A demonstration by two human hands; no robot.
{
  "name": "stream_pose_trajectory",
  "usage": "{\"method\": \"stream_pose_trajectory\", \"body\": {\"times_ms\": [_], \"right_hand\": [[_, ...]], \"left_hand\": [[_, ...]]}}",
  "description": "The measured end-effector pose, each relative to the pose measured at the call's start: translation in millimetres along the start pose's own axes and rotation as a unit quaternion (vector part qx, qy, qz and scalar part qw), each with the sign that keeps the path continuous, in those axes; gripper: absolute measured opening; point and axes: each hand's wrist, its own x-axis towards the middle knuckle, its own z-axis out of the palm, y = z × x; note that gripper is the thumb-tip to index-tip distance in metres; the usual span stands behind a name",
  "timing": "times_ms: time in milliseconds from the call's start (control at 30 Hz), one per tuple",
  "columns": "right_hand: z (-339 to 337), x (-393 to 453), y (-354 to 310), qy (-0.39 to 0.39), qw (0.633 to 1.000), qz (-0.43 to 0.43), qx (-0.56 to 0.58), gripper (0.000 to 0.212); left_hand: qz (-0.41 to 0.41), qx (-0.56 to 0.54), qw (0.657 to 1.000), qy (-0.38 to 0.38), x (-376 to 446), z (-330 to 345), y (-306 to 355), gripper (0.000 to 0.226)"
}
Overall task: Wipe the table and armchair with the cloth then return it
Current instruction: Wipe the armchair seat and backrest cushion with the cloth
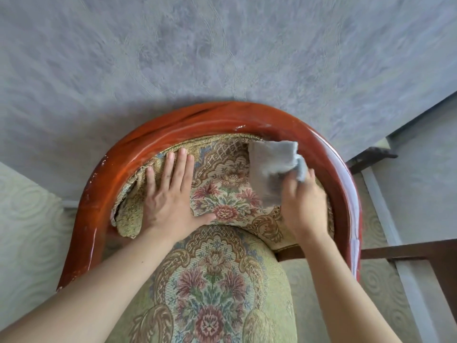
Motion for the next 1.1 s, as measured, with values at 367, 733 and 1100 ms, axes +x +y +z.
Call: {"method": "stream_pose_trajectory", "body": {"times_ms": [367,733,1100], "right_hand": [[23.1,-21.0,-41.6,0.167,0.971,0.144,0.094,0.050],[84.4,0.2,-83.2,-0.017,0.989,-0.134,0.065,0.051],[-23.4,-24.1,-29.6,0.286,0.783,0.337,0.437,0.019]], "left_hand": [[0.000,-0.013,1.000,0.001,0.5,0.8,-0.4,0.137],[0.009,-0.011,1.000,-0.004,-0.3,-1.6,-2.6,0.135],[0.018,-0.031,0.999,-0.011,-0.7,-0.4,-6.5,0.134]]}}
